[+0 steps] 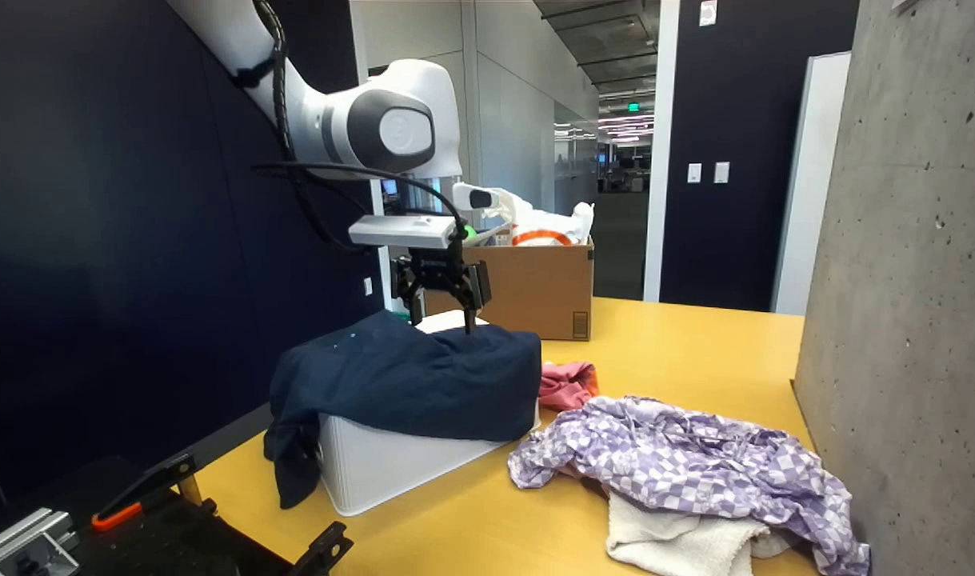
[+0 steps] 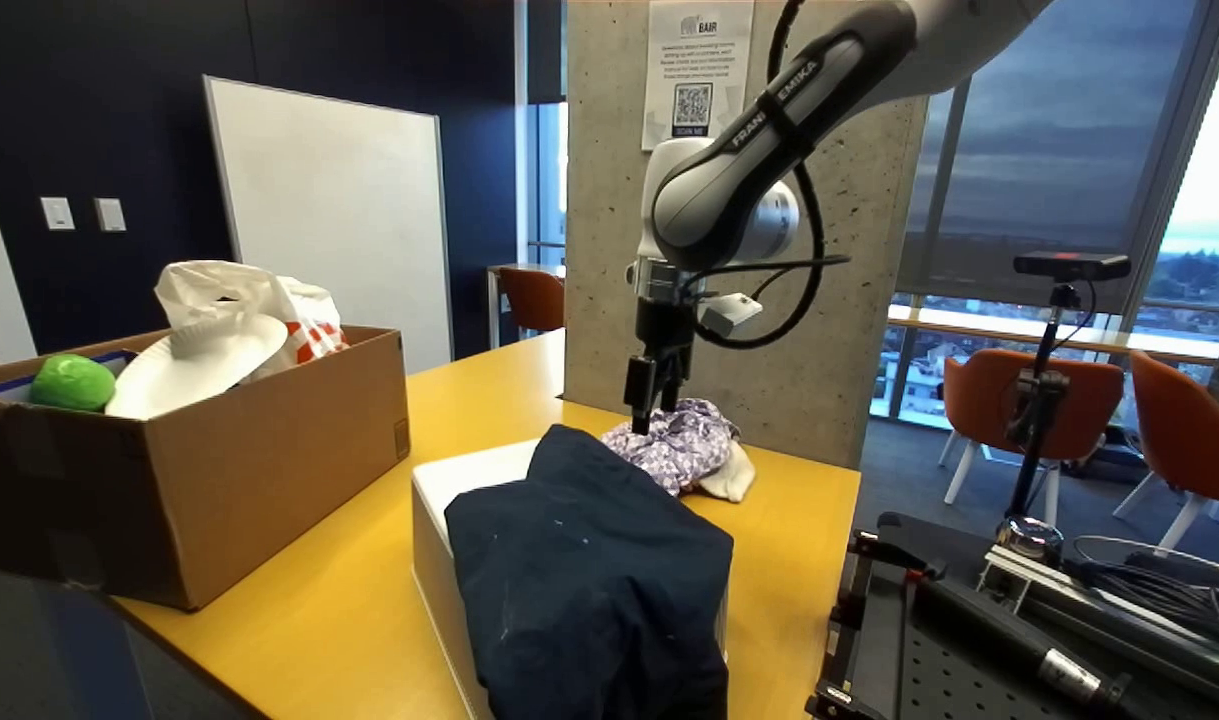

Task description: Fold the blue cloth and remove it from the basket, then use the purple cloth to cover the basket

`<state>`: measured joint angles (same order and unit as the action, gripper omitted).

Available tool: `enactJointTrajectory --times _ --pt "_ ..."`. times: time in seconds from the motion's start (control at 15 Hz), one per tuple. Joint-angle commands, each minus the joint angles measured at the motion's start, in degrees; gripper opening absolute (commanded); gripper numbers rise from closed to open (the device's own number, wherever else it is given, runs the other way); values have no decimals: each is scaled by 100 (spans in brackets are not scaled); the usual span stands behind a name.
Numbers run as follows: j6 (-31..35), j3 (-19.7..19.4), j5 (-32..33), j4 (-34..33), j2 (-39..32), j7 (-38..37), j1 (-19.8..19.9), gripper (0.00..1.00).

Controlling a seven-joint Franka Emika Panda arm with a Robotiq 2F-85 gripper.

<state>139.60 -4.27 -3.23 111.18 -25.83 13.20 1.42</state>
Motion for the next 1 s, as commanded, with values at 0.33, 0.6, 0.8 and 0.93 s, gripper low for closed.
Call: enactJointTrajectory --times 0.33,0.6,0.8,0.93 --pt "-9 192 95 -398 -377 -102 309 100" --pt "186 455 -158 -564 -586 -198 250 100" --pt "253 668 -93 -922 -895 -89 192 100" --pt "146 737 5 -1258 -1218 -66 121 100"
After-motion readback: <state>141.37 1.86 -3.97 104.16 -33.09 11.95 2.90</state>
